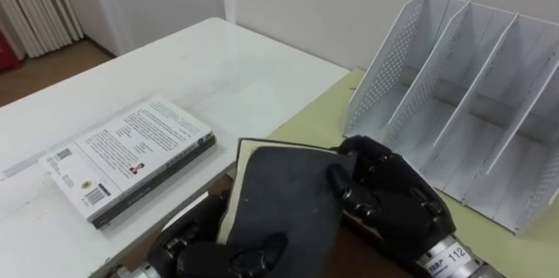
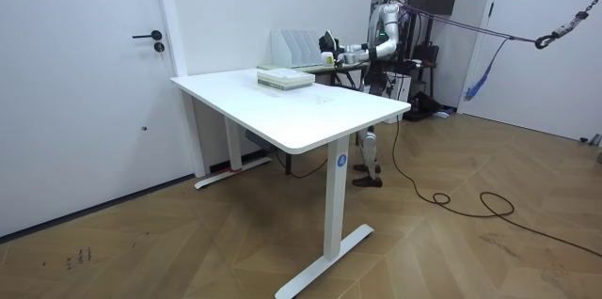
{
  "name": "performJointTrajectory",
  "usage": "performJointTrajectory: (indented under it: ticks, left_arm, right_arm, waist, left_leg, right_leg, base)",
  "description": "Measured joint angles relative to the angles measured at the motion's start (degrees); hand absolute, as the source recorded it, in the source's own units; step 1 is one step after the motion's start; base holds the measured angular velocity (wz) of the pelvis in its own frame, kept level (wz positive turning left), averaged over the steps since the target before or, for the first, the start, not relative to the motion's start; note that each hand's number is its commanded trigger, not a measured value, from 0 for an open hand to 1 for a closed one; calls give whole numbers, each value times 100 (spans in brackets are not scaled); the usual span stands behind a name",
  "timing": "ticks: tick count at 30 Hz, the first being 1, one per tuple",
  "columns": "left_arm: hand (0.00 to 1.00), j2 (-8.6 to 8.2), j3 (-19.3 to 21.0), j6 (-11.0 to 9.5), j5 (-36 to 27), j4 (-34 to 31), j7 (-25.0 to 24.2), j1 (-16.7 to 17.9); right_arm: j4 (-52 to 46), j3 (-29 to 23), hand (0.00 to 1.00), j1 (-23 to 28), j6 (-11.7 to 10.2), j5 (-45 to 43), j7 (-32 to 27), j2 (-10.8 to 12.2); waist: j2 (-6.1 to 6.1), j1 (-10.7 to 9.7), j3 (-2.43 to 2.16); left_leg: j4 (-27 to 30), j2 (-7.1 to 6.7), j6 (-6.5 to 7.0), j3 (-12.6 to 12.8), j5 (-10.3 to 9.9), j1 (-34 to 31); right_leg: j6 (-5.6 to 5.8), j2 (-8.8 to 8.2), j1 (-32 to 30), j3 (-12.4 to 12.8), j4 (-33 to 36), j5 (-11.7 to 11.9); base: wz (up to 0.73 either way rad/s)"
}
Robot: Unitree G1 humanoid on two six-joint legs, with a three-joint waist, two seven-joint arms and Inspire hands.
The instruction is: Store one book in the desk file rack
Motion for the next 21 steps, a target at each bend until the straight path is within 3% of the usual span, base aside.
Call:
performJointTrajectory:
  ticks: [4, 5, 6, 7, 14, 21]
  left_arm:
    - [100, -2, -65, 0, -2, 0, 1, 0]
    - [69, 1, -77, 0, -2, 0, 1, 0]
    - [27, 1, -87, 0, -2, 0, 1, 0]
    - [0, 0, -90, 0, -2, 0, 2, 0]
    - [0, 23, -93, -16, 5, 28, 179, -13]
    - [0, -81, -100, -44, 29, 470, 412, -52]
  right_arm:
    - [-16, 36, 100, 0, -84, -4, 4, 4]
    - [-16, 37, 100, 0, -85, -5, 8, 4]
    - [-16, 37, 100, 0, -85, -4, 9, 5]
    - [-16, 37, 100, 0, -86, -2, 9, 4]
    - [-59, 164, 100, 0, -99, -135, 20, -103]
    - [-69, 302, 100, -64, -18, -530, 11, -243]
  waist:
    - [34, 0, 8]
    - [43, 0, 12]
    - [49, 0, 15]
    - [53, 0, 16]
    - [33, 11, 11]
    - [-5, -25, 28]
  left_leg:
    - [0, 0, 0, 0, 0, -1]
    - [0, 0, 0, 0, 0, -2]
    - [0, 0, 0, 0, 0, -3]
    - [0, 0, 0, 0, 0, -3]
    - [1, 5, 0, 16, 0, 1]
    - [2, 4, 0, 24, 0, -2]
  right_leg:
    - [0, 0, 0, 0, 1, 0]
    - [0, 0, -2, 0, 2, 0]
    - [0, 0, -3, 0, 2, 0]
    - [0, -1, -7, 0, 4, 0]
    - [0, 1, -16, 34, 12, 0]
    - [-1, 6, -13, 28, 12, 1]
  base:
    - [0]
    - [0]
    - [0]
    - [0]
    - [0]
    - [0]
